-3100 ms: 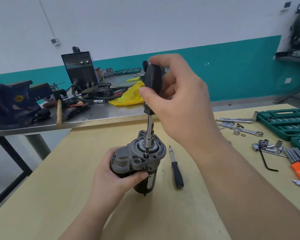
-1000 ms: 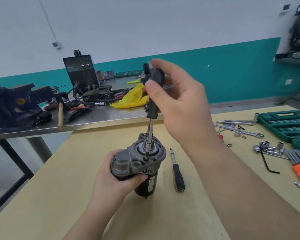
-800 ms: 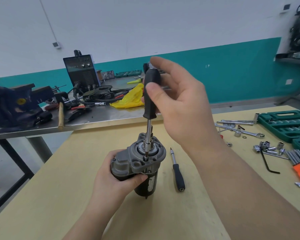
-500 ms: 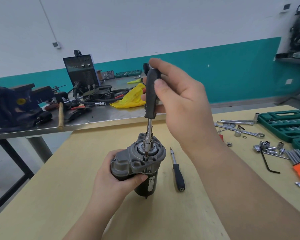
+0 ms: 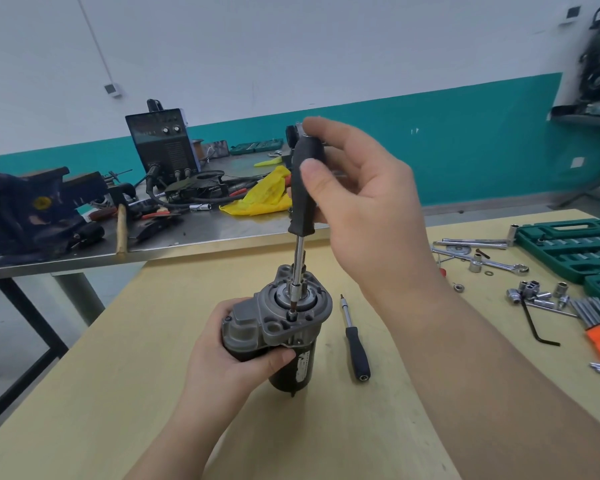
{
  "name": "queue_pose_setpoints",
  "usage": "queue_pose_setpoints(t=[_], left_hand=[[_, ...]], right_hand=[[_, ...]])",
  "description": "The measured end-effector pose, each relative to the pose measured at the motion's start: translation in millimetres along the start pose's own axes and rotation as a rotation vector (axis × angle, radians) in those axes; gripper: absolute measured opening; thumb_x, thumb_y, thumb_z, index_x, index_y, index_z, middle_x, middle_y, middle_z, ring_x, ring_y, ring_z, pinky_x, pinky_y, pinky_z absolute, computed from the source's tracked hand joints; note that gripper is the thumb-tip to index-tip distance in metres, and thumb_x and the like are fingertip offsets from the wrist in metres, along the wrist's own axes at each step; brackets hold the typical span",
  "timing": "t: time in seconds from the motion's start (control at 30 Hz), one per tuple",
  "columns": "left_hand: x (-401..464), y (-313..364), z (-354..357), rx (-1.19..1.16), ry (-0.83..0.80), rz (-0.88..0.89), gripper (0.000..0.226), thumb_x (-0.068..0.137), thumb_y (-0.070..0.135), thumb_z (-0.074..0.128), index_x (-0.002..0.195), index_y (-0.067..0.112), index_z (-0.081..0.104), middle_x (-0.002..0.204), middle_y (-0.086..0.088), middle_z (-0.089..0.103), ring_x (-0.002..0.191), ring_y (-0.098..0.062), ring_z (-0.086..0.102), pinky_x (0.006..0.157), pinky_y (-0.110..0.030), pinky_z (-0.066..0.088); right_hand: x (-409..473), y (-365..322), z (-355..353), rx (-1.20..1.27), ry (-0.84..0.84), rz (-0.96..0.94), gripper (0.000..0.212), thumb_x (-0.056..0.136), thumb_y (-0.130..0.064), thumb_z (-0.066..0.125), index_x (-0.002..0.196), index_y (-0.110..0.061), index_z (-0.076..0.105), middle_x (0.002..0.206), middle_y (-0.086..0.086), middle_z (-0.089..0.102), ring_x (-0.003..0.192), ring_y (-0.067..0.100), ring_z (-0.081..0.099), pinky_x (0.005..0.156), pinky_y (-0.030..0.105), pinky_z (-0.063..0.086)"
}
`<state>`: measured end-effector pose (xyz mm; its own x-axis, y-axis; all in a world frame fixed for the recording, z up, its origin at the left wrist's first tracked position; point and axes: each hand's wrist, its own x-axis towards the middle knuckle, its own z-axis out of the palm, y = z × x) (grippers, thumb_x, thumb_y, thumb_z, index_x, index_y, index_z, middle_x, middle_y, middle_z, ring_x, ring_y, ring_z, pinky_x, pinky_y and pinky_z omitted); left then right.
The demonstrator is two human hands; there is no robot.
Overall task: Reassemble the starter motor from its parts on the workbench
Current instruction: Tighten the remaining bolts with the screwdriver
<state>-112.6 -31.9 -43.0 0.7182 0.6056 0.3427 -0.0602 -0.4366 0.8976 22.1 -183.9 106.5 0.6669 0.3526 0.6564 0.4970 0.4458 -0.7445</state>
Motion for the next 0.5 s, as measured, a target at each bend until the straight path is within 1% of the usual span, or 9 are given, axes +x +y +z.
queue_pose_setpoints(t=[0.07,0.13,0.2,0.27,0.33,0.43,0.5], left_hand=[[0.0,0.2,0.0,-0.006,-0.003,-0.001,0.074,0.049,0.040,0.100,0.115,0.045,0.067,0.115,0.008,0.080,0.103,-0.009,0.077,0.085,-0.035,0.058],[0.0,0.6,-0.1,-0.011,-0.006,0.000,0.073,0.049,0.039,0.100,0.115,0.046,0.067,0.116,0.008,0.080,0.104,-0.010,0.077,0.085,-0.034,0.058],[-0.2,1.2,-0.2,-0.015,-0.011,0.001,0.072,0.050,0.039,0.100,0.114,0.047,0.068,0.117,0.008,0.080,0.105,-0.010,0.077,0.086,-0.034,0.058],[-0.4,1.7,-0.3,-0.019,-0.013,0.001,0.072,0.050,0.039,0.099,0.114,0.046,0.068,0.117,0.008,0.080,0.105,-0.009,0.077,0.086,-0.033,0.057],[-0.3,1.9,-0.2,-0.022,-0.015,-0.001,0.071,0.051,0.038,0.099,0.114,0.045,0.068,0.117,0.007,0.080,0.104,-0.010,0.077,0.086,-0.034,0.057],[-0.6,2.1,-0.4,-0.026,-0.017,-0.008,0.072,0.051,0.037,0.099,0.115,0.045,0.068,0.116,0.007,0.080,0.104,-0.010,0.077,0.086,-0.036,0.057],[-0.8,2.2,-0.4,-0.029,-0.020,-0.012,0.072,0.051,0.037,0.099,0.115,0.044,0.068,0.117,0.007,0.080,0.105,-0.010,0.077,0.087,-0.038,0.057]], right_hand=[[-0.2,0.4,-0.4,-0.049,0.014,-0.034,0.035,0.099,-0.021,0.072,0.133,-0.029,0.069,0.106,-0.010,0.075,0.098,0.020,0.074,0.074,0.036,0.067],[-0.4,0.8,-0.4,-0.061,0.022,-0.043,0.034,0.098,-0.024,0.074,0.131,-0.032,0.070,0.103,-0.012,0.074,0.096,0.020,0.073,0.076,0.039,0.067],[-0.1,1.0,0.5,-0.045,0.021,-0.026,0.033,0.100,-0.026,0.069,0.132,-0.032,0.070,0.107,-0.012,0.075,0.101,0.016,0.073,0.079,0.039,0.067],[-0.1,1.3,1.1,0.027,0.009,0.019,0.034,0.102,-0.023,0.061,0.133,-0.031,0.070,0.113,-0.005,0.076,0.106,0.019,0.074,0.079,0.041,0.068],[0.0,1.2,0.8,0.052,-0.002,0.034,0.036,0.102,-0.020,0.058,0.134,-0.029,0.070,0.117,-0.001,0.076,0.109,0.022,0.074,0.080,0.042,0.068],[0.4,0.2,-0.6,-0.021,0.014,-0.010,0.036,0.100,-0.021,0.069,0.134,-0.031,0.068,0.110,-0.007,0.076,0.100,0.018,0.075,0.076,0.040,0.068],[0.2,0.5,-1.3,-0.061,0.028,-0.034,0.036,0.098,-0.024,0.074,0.132,-0.033,0.068,0.103,-0.012,0.074,0.096,0.019,0.073,0.074,0.039,0.068]])
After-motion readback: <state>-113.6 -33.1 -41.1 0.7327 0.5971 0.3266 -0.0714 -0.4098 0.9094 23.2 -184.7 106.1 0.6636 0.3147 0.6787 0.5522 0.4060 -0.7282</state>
